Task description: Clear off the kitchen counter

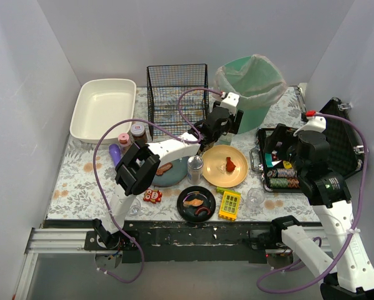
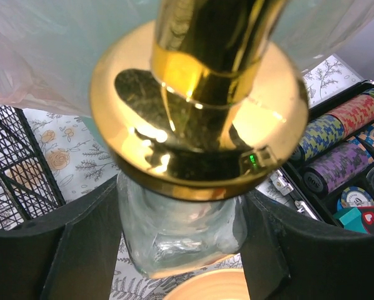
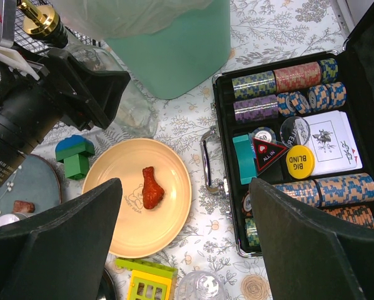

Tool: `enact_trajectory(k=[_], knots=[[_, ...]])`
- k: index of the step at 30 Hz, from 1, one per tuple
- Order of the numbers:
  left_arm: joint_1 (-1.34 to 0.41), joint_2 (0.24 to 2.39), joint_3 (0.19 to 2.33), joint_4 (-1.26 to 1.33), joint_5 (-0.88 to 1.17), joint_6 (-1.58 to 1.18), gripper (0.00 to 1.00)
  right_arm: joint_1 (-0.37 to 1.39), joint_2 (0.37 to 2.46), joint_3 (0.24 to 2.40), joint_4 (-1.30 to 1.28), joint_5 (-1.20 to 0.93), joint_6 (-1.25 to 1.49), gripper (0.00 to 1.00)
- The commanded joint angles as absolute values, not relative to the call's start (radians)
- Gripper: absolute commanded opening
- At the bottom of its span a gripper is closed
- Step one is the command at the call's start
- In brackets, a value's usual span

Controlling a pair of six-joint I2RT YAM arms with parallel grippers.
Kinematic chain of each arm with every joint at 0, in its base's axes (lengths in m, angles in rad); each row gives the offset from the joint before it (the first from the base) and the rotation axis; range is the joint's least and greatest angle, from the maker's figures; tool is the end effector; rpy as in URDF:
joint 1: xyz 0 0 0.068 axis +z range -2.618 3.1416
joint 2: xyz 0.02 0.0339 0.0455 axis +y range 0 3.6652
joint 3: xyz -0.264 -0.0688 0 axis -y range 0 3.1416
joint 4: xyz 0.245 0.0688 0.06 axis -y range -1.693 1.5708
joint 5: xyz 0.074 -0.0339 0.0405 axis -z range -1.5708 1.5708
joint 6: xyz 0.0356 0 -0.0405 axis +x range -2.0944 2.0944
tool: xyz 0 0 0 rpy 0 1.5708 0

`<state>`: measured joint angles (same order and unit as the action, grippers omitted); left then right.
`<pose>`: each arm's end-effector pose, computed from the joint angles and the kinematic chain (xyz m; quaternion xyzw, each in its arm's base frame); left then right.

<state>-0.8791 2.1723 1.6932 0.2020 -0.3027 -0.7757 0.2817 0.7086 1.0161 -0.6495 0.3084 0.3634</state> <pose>0.3388 -0.3924 0.2419 -0.0500 0.7925 -0.3572 0.4918 0.1342 0.0276 0.3805 0.1214 0.8031 0.0615 0.5800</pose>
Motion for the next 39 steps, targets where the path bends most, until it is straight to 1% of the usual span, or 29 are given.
enact_trajectory(k=[1,3,4,5,6,9,12,15,27,35,39], knots=[[-0.874,2.16,1.654,0.132,-0.311,-0.787,0.34,0.279,0.693,1.002,-0.617,0.311,0.356,0.91],[-0.874,2.154,1.651,0.138,-0.313,-0.788,0.28,0.279,0.692,1.002,-0.615,0.311,0.356,0.91],[-0.874,2.152,1.652,0.141,-0.314,-0.788,0.29,0.279,0.69,1.0,-0.615,0.31,0.357,0.91],[-0.874,2.149,1.655,0.143,-0.313,-0.787,0.32,0.279,0.689,0.999,-0.615,0.31,0.356,0.91],[-0.876,2.149,1.655,0.143,-0.313,-0.787,0.41,0.279,0.69,0.999,-0.615,0.31,0.356,0.91],[-0.876,2.145,1.657,0.149,-0.321,-0.787,0.75,0.279,0.689,0.996,-0.615,0.308,0.356,0.91],[-0.876,2.131,1.637,0.172,-0.331,-0.801,0.89,0.281,0.689,0.996,-0.618,0.307,0.354,0.91],[-0.877,2.112,1.6,0.215,-0.336,-0.81,0.98,0.279,0.689,0.994,-0.62,0.304,0.354,0.91],[-0.882,2.105,1.536,0.337,-0.416,-0.859,0.98,0.279,0.686,0.996,-0.627,0.302,0.345,0.91],[-0.905,2.131,1.545,0.417,-0.52,-0.9,0.98,0.279,0.684,0.985,-0.627,0.299,0.345,0.91],[-0.917,2.149,1.548,0.454,-0.538,-0.894,0.98,0.279,0.684,0.979,-0.627,0.299,0.342,0.91]])
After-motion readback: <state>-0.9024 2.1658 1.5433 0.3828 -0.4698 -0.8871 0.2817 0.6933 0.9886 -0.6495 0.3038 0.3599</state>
